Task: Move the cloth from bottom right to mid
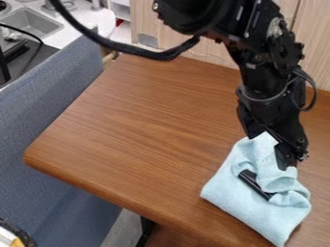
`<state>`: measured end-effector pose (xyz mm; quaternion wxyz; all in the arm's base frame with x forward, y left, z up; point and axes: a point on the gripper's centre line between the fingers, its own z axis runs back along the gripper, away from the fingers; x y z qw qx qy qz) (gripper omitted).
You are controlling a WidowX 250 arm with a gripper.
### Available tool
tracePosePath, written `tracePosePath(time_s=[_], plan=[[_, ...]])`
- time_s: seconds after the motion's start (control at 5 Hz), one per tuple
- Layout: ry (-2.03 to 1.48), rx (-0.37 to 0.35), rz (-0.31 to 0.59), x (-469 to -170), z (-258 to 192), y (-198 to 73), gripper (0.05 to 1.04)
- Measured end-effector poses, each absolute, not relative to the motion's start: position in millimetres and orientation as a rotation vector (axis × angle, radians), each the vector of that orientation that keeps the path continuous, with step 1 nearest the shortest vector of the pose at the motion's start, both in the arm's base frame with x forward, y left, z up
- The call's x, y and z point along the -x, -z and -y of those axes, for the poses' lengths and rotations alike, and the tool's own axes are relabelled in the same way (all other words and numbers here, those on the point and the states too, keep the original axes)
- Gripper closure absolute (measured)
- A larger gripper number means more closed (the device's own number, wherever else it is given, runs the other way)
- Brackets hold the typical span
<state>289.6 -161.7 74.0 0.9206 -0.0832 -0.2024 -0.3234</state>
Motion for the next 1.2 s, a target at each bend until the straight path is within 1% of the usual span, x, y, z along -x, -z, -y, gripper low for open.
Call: tracePosePath(time_s=[0.4,0.6,0.8,1.0,1.2], plan=[[0.668,0.184,0.367,-286,163,-55,0.084],[0.703,0.156,0.309,-281,171,-37,0.096],[0.697,0.114,0.251,-282,173,-24,0.2],[0.704,0.087,0.208,-281,176,-12,0.495],[0.697,0.09,0.225,-284,176,-12,0.778]])
